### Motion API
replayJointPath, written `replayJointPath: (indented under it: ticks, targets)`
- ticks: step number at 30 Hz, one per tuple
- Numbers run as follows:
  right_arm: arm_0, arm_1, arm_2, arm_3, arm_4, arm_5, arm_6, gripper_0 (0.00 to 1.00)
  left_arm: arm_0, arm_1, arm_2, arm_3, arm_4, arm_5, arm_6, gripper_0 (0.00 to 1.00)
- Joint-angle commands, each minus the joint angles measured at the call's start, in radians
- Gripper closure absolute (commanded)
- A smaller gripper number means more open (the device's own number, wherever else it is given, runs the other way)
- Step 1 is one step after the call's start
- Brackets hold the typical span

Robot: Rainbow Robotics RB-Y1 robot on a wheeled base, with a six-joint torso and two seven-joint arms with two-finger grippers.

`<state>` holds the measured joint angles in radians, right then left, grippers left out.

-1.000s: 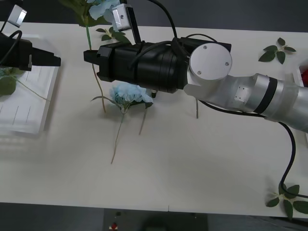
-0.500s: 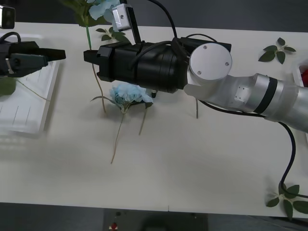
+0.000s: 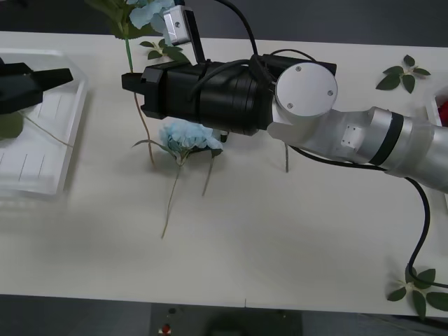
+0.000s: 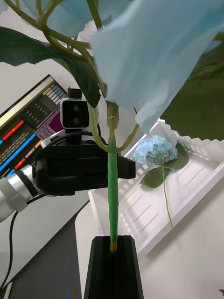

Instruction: Put the red flowers into the right box and the blue flowers into the left box

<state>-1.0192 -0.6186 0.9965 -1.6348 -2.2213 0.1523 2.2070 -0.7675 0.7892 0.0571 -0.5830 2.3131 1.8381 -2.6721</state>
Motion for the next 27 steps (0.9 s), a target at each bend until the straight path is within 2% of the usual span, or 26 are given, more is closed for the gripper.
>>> replayJointPath:
  ticks: [1, 16, 27]
  targets:
    - [-0.035, 0.003, -0.016, -0.014, 0.005, 0.0, -0.018, 1.0, -0.024, 0.002, -0.077, -0.015, 0.002, -0.034, -0.033, 0.0]
    - [-0.035, 0.003, -0.016, -0.014, 0.005, 0.0, -0.018, 1.0, -0.024, -0.114, -0.227, -0.155, 0.003, -0.143, -0.033, 0.0]
    - [-0.035, 0.003, -0.016, -0.014, 0.005, 0.0, -0.018, 1.0, -0.035, -0.15, -0.281, -0.187, 0.003, -0.154, -0.033, 0.0]
